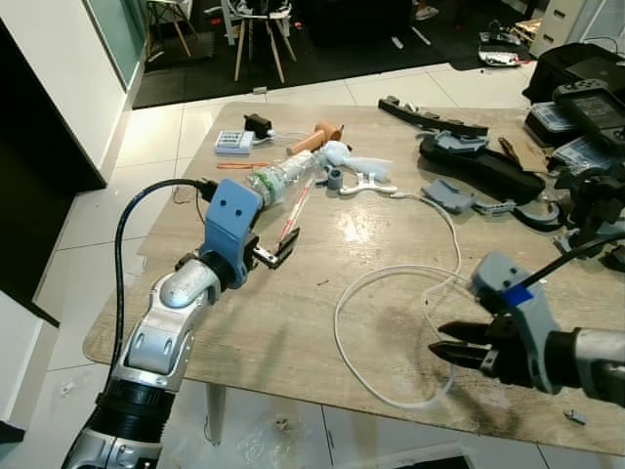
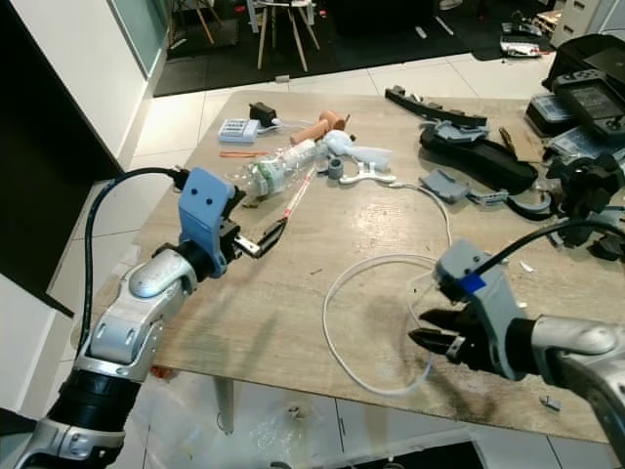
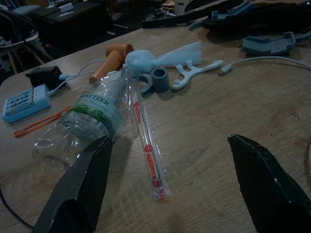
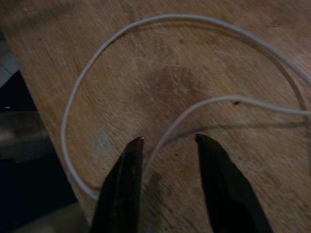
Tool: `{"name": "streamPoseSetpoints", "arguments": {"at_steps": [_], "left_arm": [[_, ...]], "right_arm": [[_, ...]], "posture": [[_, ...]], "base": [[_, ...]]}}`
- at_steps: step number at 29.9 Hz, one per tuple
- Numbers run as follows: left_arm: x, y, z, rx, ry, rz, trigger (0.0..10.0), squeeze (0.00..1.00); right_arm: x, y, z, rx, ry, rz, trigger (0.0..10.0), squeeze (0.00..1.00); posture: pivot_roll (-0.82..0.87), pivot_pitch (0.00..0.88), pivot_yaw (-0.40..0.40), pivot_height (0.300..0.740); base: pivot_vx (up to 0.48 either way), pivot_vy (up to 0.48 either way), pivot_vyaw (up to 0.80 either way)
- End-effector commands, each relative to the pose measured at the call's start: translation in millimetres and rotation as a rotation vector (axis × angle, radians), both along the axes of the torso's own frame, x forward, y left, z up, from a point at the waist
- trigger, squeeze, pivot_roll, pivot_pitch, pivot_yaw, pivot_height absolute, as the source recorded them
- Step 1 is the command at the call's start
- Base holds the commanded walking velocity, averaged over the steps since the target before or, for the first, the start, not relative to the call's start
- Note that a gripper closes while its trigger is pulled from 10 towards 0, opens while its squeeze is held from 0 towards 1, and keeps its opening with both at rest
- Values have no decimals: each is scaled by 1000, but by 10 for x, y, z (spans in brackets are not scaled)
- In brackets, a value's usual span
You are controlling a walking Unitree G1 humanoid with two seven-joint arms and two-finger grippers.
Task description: Picking trash to rubbish bin
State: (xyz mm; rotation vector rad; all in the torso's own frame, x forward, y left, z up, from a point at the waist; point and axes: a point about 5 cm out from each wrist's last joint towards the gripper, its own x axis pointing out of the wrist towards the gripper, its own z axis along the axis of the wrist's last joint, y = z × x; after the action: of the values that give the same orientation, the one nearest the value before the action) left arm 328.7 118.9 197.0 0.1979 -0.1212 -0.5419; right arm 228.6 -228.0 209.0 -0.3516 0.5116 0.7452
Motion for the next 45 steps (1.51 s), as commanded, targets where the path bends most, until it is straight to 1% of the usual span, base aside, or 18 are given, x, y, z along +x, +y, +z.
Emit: {"name": "streamPoseSetpoints", "arguments": {"at_steps": [1,8,9,10,11,20,26,27,29,30,35,36,38,39,40,42,43,45], "left_arm": [[-11,20,-36,5,10,-2,10000,0],[-10,25,-32,3,10,-1,10000,0],[-8,25,-29,2,9,-1,10000,0],[-8,25,-29,2,9,-1,10000,0],[-6,26,-24,-3,8,0,10000,0],[-2,8,-32,-20,10,5,10000,0],[10,17,-19,-13,4,7,10000,0],[13,21,-10,-13,2,9,10000,0],[14,22,-8,-13,1,10,10000,0],[13,23,-5,-14,0,11,10000,0],[5,29,1,-17,-4,17,10000,0],[5,38,6,-21,-6,23,10000,0],[6,41,10,-23,-7,26,10000,0],[9,46,17,-26,-9,30,10000,0],[9,46,17,-26,-9,30,10000,0],[18,53,27,-32,-10,35,10000,0],[25,57,37,-37,-11,40,10000,0],[27,59,39,-38,-12,42,10000,0]], "right_arm": [[-20,-32,18,-8,12,-6,10000,1000],[-69,-98,106,-38,-3,11,10000,1000],[-91,-120,139,-37,2,17,10000,847],[-91,-120,139,-37,2,17,10000,847],[-143,-157,172,-34,44,27,10000,0],[-176,-371,135,-168,106,-42,10000,0],[-103,-532,235,-229,5,-98,10000,0],[-84,-559,268,-214,-9,-129,10000,373],[-79,-567,276,-211,-13,-137,10000,373],[-84,-572,273,-208,-1,-138,10000,1000],[-102,-626,278,-232,19,-146,10000,1000],[-68,-724,308,-287,-20,-189,10000,400],[-47,-778,325,-313,-44,-213,10000,400],[-2,-837,353,-339,-89,-244,10000,0],[-2,-837,353,-339,-89,-244,10000,0],[104,-903,407,-352,-192,-302,10000,0],[191,-905,441,-315,-267,-340,10000,0],[215,-900,449,-299,-285,-349,10000,0]], "posture": [[-62,161,131,740],[-69,162,128,740],[-69,162,128,740],[-69,162,128,740],[-90,164,125,740],[-112,162,126,740],[-105,155,127,740],[-98,153,125,740],[-98,153,125,740],[-91,154,121,740],[-87,152,116,740],[-85,151,116,740],[-85,151,116,740],[-84,152,117,740],[-84,152,117,740],[-82,152,117,740],[-80,152,116,740],[-80,152,116,740]], "base": [[0,0,0],[0,0,0],[0,0,0],[0,0,0],[0,0,0],[0,0,0],[0,0,0],[0,0,0],[0,0,0],[0,0,0],[0,0,0],[0,0,0],[0,0,0],[0,0,0],[0,0,0],[0,0,0],[0,0,0],[0,0,0]]}}
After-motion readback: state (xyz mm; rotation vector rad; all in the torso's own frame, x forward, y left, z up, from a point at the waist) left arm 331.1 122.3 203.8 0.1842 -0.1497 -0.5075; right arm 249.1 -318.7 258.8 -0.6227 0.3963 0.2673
